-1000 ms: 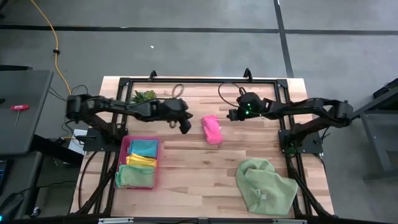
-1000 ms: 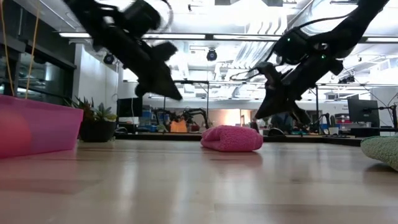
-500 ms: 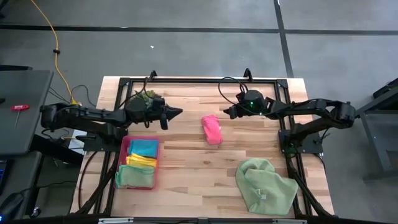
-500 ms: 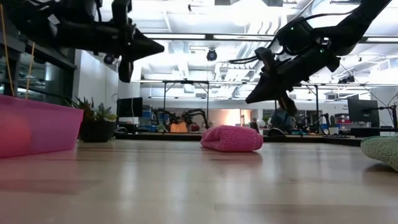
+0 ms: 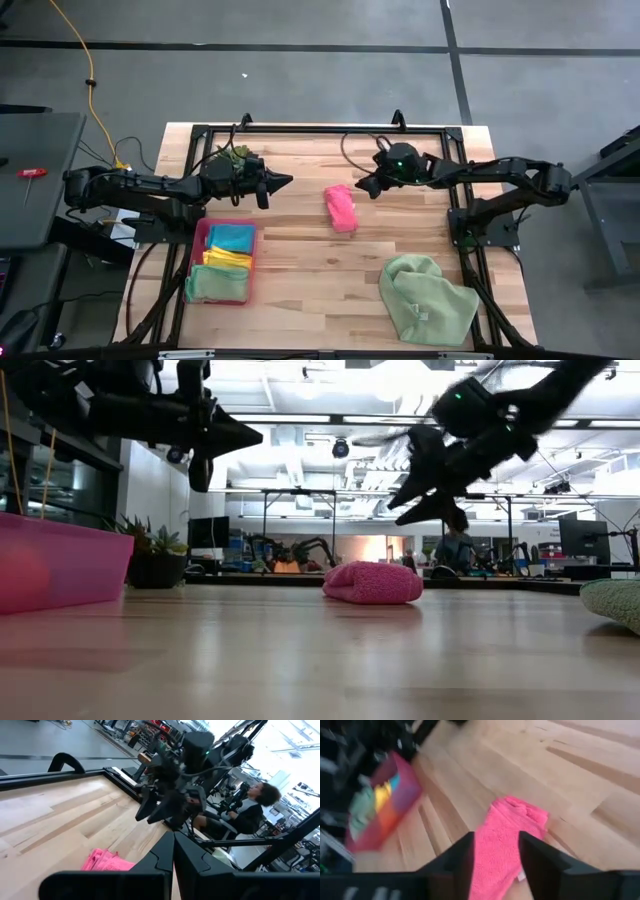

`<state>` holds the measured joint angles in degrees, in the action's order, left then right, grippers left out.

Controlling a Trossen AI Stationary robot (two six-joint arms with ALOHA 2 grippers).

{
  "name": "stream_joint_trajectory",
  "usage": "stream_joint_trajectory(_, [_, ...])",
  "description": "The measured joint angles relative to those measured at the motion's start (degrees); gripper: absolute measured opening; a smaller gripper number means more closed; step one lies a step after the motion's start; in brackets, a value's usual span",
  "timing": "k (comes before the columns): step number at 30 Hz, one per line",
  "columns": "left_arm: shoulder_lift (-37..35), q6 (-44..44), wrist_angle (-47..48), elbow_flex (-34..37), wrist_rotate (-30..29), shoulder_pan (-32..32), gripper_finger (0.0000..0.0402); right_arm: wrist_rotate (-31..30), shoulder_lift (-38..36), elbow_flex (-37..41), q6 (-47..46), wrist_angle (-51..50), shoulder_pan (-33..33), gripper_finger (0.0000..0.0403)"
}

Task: Fold microfiber towels
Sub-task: Put the pink microfiber towel into the red bin

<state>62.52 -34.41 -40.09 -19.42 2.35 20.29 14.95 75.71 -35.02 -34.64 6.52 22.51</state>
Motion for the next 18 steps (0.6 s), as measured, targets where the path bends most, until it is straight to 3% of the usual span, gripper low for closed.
stream_joint_trajectory(4, [0.0,-0.85,0.01,0.0,0.0,0.0,0.0,-3.6,2.02,-8.55,6.02,-13.19,-1.65,0.0196])
stream_joint_trajectory(9, [0.02,-1.41,0.45,0.0,0.0,0.0,0.0,-5.59,6.6,-16.72,6.06,-25.29,-1.91,0.0239])
stream_joint_trajectory(18, [0.02,-1.6,1.88,-0.01,0.02,0.0,0.0,-4.7,12.89,-19.24,-6.5,-31.65,-1.93,0.025])
